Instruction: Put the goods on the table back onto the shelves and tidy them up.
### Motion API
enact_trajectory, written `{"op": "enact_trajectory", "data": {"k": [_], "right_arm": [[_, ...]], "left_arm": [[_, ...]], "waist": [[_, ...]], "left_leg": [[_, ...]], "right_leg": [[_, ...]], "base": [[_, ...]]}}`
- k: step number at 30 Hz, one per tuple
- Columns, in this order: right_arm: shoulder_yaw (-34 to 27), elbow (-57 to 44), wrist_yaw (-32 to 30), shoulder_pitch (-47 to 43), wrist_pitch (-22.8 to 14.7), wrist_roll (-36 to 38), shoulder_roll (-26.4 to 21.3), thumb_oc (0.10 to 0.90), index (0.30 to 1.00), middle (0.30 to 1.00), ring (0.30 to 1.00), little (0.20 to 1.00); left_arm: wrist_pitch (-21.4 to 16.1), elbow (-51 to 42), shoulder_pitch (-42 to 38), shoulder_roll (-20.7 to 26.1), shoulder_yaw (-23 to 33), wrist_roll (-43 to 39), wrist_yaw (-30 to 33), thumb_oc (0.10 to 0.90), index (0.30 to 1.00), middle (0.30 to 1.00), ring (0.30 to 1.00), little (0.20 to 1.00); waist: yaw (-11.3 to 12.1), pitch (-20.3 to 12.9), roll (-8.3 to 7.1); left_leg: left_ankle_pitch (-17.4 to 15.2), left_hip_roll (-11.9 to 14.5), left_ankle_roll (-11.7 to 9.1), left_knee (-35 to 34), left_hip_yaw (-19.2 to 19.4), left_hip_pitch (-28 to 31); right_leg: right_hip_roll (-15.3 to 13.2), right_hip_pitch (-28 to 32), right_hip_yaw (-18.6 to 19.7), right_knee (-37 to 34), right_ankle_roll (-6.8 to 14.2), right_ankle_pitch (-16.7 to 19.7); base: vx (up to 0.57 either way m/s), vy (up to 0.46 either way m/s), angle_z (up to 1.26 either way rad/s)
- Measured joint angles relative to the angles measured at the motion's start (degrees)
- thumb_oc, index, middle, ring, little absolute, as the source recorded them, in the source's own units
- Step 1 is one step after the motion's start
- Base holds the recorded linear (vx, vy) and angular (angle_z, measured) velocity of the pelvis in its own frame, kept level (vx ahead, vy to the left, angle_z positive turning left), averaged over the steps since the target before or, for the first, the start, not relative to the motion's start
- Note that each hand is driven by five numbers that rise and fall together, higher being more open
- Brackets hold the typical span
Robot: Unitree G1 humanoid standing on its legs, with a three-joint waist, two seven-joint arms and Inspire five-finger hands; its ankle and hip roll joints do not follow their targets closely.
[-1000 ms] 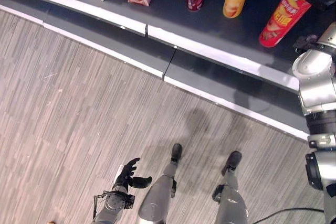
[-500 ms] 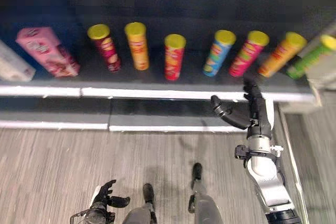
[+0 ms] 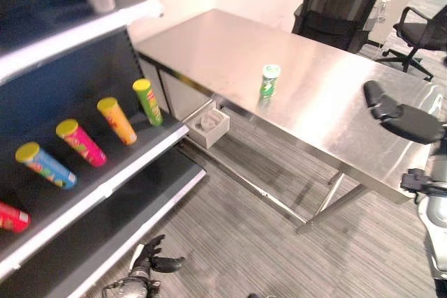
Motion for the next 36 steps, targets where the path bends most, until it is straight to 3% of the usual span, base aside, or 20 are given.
{"op": "enact_trajectory", "data": {"k": [1, 2, 3, 4, 6, 9, 10, 11, 12, 13, 14, 16, 18, 23, 30, 36], "right_arm": [[1.80, -0.03, 0.04, -1.07, 0.28, 0.11, 0.10, 0.800, 0.900, 0.900, 0.900, 0.900], [4.22, 0.02, 0.18, -2.97, 0.97, 0.32, 0.24, 0.800, 0.900, 0.900, 0.900, 0.900], [5.35, 0.15, 0.98, -3.66, 0.96, 0.30, 0.15, 0.800, 0.900, 0.900, 0.900, 0.900], [5.73, 1.91, 1.79, -4.47, 0.48, 0.27, 0.09, 0.800, 0.900, 0.900, 0.900, 0.900], [5.48, 6.06, 1.61, -5.76, 0.46, 0.81, 1.38, 0.800, 0.900, 0.900, 0.900, 0.900], [6.63, 8.82, 2.01, -6.09, 0.98, 1.69, 1.53, 0.800, 0.900, 0.900, 0.900, 0.900], [6.83, 8.81, 2.15, -6.28, 0.97, 1.72, 1.52, 0.800, 0.900, 0.900, 0.900, 0.900], [6.73, 8.79, 2.15, -6.31, 1.03, 1.79, 1.29, 0.800, 0.900, 0.900, 0.900, 0.900], [6.75, 8.78, 2.36, -6.28, 1.21, 1.83, 1.15, 0.800, 0.900, 0.900, 0.900, 0.900], [6.23, 8.68, 2.21, -5.88, 1.08, 1.83, 2.60, 0.800, 0.900, 0.900, 0.900, 0.900], [5.21, 8.34, 2.32, -5.39, 1.10, 2.26, 2.52, 0.800, 0.900, 0.900, 0.900, 0.900], [3.92, 8.33, 2.37, -6.10, 1.09, 2.26, 1.47, 0.800, 0.900, 0.900, 0.900, 0.900], [2.62, 8.34, 2.39, -6.73, 1.11, 2.30, 1.34, 0.800, 0.900, 0.900, 0.900, 0.900], [2.86, 8.23, 2.49, -8.43, 1.01, 2.30, 1.35, 0.800, 0.900, 0.900, 0.900, 0.900], [5.09, 8.29, 6.81, -10.21, 1.00, 4.91, 0.88, 0.800, 0.900, 0.900, 0.900, 0.900], [9.89, 8.72, 13.46, -10.08, 1.01, 6.49, -5.51, 0.800, 0.900, 0.900, 0.900, 0.900]], "left_arm": [[0.07, -0.89, 0.74, 0.07, -0.35, -0.06, -0.01, 0.800, 0.900, 0.900, 0.900, 0.900], [0.15, -1.31, 1.20, 0.45, -0.34, -0.09, 0.34, 0.800, 0.900, 0.900, 0.900, 0.900], [0.20, -0.42, 1.22, 0.69, -0.56, -0.04, 0.15, 0.800, 0.900, 0.900, 0.900, 0.900], [0.44, 1.21, 1.63, 0.59, -0.94, -0.04, 0.09, 0.800, 0.900, 0.900, 0.900, 0.900], [-0.55, 1.03, 1.63, 0.40, -0.66, -2.95, -0.28, 0.800, 0.900, 0.900, 0.900, 0.900], [-0.98, -0.17, -0.03, 0.55, -0.92, -2.12, -0.47, 0.800, 0.900, 0.900, 0.900, 0.900], [-0.85, 0.44, -0.11, 0.55, -0.90, -2.13, -0.46, 0.800, 0.900, 0.900, 0.900, 0.900], [-0.84, 0.87, 0.32, 0.35, -0.89, -2.18, -0.47, 0.800, 0.900, 0.900, 0.900, 0.900], [-0.82, 1.51, 1.77, 0.03, -0.90, -2.17, -0.46, 0.800, 0.900, 0.900, 0.900, 0.900], [-0.84, 2.72, 2.00, 0.60, -0.89, -2.10, -0.48, 0.800, 0.900, 0.900, 0.900, 0.900], [-0.45, 4.04, 1.72, 0.99, -0.44, -2.12, -0.24, 0.800, 0.900, 0.900, 0.900, 0.900], [-0.12, 4.21, 1.24, 1.28, -0.46, -2.09, -0.32, 0.800, 0.900, 0.900, 0.900, 0.900], [0.28, 6.02, 0.18, 1.30, -0.41, -1.71, -0.32, 0.800, 0.900, 0.900, 0.900, 0.900], [0.57, 7.56, 1.06, 2.24, -0.21, -0.96, -0.34, 0.800, 0.900, 0.900, 0.900, 0.900], [1.29, 7.37, 2.36, 2.39, -0.21, -0.90, -0.72, 0.800, 0.900, 0.900, 0.900, 0.900], [1.29, 7.13, 2.43, 3.99, -0.08, 0.06, -0.89, 0.800, 0.900, 0.900, 0.900, 0.900]], "waist": [[1.26, 0.61, -0.98], [2.84, 2.03, -3.31], [5.01, 2.92, -3.68], [5.66, 4.51, -3.71], [7.67, 5.43, -1.99], [10.25, 5.74, -1.51], [9.74, 5.97, -1.22], [9.46, 6.38, -0.26], [9.50, 6.33, 1.92], [8.96, 6.54, 1.46], [7.91, 7.00, 0.97], [8.15, 7.16, 0.75], [8.48, 7.38, 0.23], [11.05, 8.50, -1.90], [11.49, 9.12, -3.68], [11.47, 8.84, -6.02]], "left_leg": [[-14.48, -7.75, 2.34, 2.10, -7.90, -4.64], [-21.63, -17.95, 4.74, -2.80, -16.62, -5.82], [-23.51, -22.43, 5.57, -8.59, -18.17, -6.45], [-23.39, -24.93, 6.09, -14.24, -14.71, -9.56], [-21.20, -26.14, 5.18, -18.47, -15.21, -13.77], [-15.93, -27.12, 5.30, -20.87, -15.51, -17.09], [-14.77, -27.66, 5.70, -22.08, -15.66, -16.74], [-13.12, -27.88, 7.50, -22.55, -15.50, -15.08], [-11.22, -26.93, 9.24, -23.64, -16.94, -11.54], [-7.73, -27.51, 13.11, -25.19, -18.27, -9.40], [-6.64, -28.53, 13.52, -28.87, -20.26, -6.63], [-6.62, -29.61, 13.45, -29.83, -20.42, -6.38], [-8.26, -31.77, 12.38, -30.25, -21.23, -5.04], [-9.16, -32.88, 13.17, -30.25, -20.91, -2.95], [-9.84, -31.65, 13.66, -30.25, -21.64, -0.90], [-9.79, -31.25, 13.45, -30.26, -20.71, -1.30]], "right_leg": [[-0.09, -0.23, 3.58, -3.60, -0.40, 1.56], [-1.51, -0.25, 7.21, -5.71, -0.49, 2.87], [-1.96, 0.74, 8.91, -7.67, 0.00, 4.34], [-0.19, 3.37, 8.85, -10.23, 0.66, 4.89], [2.96, 5.49, 9.35, -11.20, 1.20, 4.54], [4.97, 8.29, 10.43, -12.48, 2.32, 3.46], [4.99, 8.92, 10.73, -12.47, 2.98, 3.04], [5.70, 10.42, 12.04, -12.46, 3.93, 2.45], [7.35, 12.66, 13.53, -12.33, 5.53, 1.29], [7.19, 14.04, 13.99, -11.62, 6.84, -0.39], [5.76, 12.11, 13.32, -8.04, 9.45, -3.36], [4.93, 10.63, 13.29, -11.69, 8.91, -2.54], [4.05, 13.26, 12.78, -12.86, 7.09, -0.65], [3.02, 15.50, 11.70, -12.50, 7.06, -0.65], [3.79, 15.58, 11.72, -8.38, 7.76, -1.09], [4.08, 15.67, 11.61, -9.69, 7.76, -1.08]], "base": [[0.20, -0.117, -1.36], [0.14, -0.029, -1.33], [0.16, -0.006, -1.13], [0.09, -0.003, -0.81], [0.09, -0.001, -0.61], [0.09, 0.022, -0.73], [0.11, 0.039, -0.69], [0.13, 0.049, -0.67], [0.11, 0.031, -0.63], [0.11, 0.028, -0.28], [0.12, 0.026, 0.03], [0.10, 0.026, 0.24], [0.05, 0.026, 0.40], [0.02, 0.027, 0.10], [0.00, 0.008, 0.06], [-0.01, -0.005, -0.08]]}}
